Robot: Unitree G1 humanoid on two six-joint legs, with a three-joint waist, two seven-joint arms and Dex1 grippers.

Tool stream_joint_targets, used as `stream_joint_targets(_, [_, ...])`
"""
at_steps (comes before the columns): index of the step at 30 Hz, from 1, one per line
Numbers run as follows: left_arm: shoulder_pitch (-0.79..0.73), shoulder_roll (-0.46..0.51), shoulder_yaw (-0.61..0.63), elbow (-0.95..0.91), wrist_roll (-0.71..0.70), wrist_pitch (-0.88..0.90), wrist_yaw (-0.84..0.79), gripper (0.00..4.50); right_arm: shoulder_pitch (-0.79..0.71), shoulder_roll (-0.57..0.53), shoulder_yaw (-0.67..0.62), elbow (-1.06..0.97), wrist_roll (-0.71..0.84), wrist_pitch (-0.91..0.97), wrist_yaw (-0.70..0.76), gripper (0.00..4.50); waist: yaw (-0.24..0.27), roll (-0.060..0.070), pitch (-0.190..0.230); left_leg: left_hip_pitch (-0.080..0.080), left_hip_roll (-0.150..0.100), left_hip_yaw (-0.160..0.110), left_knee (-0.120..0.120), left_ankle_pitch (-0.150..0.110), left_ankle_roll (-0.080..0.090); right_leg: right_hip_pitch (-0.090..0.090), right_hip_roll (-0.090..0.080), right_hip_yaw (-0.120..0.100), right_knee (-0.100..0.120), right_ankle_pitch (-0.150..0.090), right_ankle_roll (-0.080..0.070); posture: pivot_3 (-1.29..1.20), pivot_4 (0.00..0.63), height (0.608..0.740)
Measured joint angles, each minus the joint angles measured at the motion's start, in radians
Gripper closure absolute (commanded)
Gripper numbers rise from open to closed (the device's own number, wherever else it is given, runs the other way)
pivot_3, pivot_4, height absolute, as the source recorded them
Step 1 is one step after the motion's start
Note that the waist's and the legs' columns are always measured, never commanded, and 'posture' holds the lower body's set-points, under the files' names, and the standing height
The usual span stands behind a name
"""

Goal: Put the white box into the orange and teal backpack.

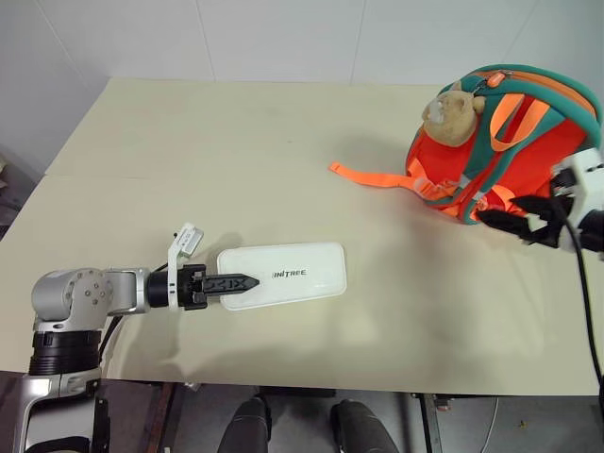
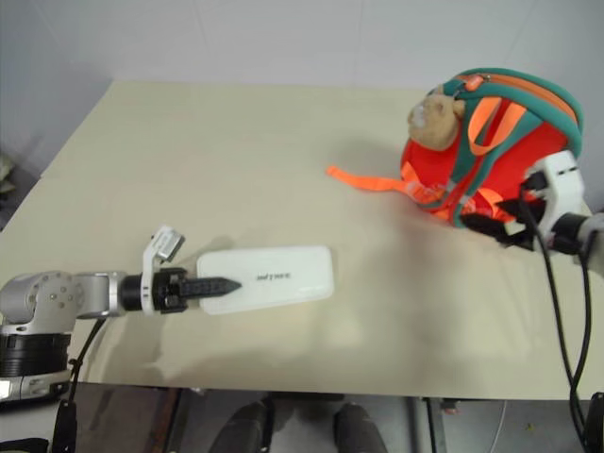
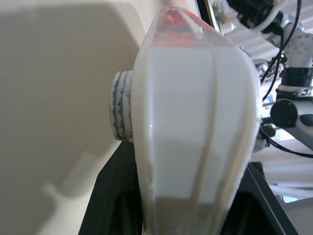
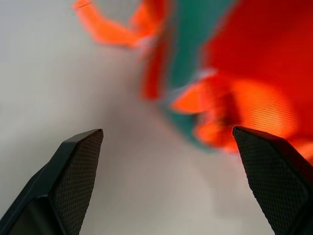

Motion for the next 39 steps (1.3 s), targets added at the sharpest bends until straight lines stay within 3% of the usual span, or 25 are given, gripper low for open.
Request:
stream_joint_targets(13, [0.031,-0.031,0.035,-0.055,-0.038,-0.009,0.071,3.23,-0.341,0.269,0.065,0.37,-0.095,-0.237,0.012,0.0,-0.008,0.0,0.0,0.0,0.0,0.0,0.0,0.003,-0.003,0.0,0.001,0.0,0.001,0.001,0.0,0.0,0.15,0.74])
stream_joint_targets(26, [0.065,-0.031,0.08,-0.067,-0.069,-0.027,0.123,3.23,-0.385,0.383,0.047,0.551,-0.143,-0.47,-0.014,4.07,-0.029,0.0,0.0,0.001,0.0,0.0,0.004,0.003,-0.004,0.0,0.002,0.0,0.007,0.001,0.0,0.0,0.15,0.74])
stream_joint_targets(29, [0.063,-0.013,0.08,-0.048,-0.06,-0.071,0.117,3.23,-0.377,0.426,0.026,0.462,-0.073,-0.343,0.023,4.07,-0.038,0.0,0.0,0.001,0.001,0.0,0.005,0.004,-0.006,0.0,0.003,0.0,0.01,0.001,0.0,0.0,0.15,0.74])
stream_joint_targets(32, [0.041,0.039,0.08,0.004,-0.031,-0.137,0.088,3.23,-0.334,0.444,0.022,0.232,0.05,-0.14,0.063,4.07,-0.045,0.0,0.0,0.001,0.002,-0.002,0.004,0.006,-0.007,-0.002,0.003,-0.001,0.012,0.001,0.0,0.0,0.15,0.74])
stream_joint_targets(39, [-0.003,0.136,0.086,0.193,0.056,-0.318,0.004,3.23,-0.233,0.439,-0.055,-0.285,0.497,0.423,0.021,4.07,-0.051,0.0,0.0,0.001,0.005,-0.002,-0.002,0.005,-0.003,-0.004,0.001,0.0,0.01,0.001,0.0,0.0,0.15,0.74])
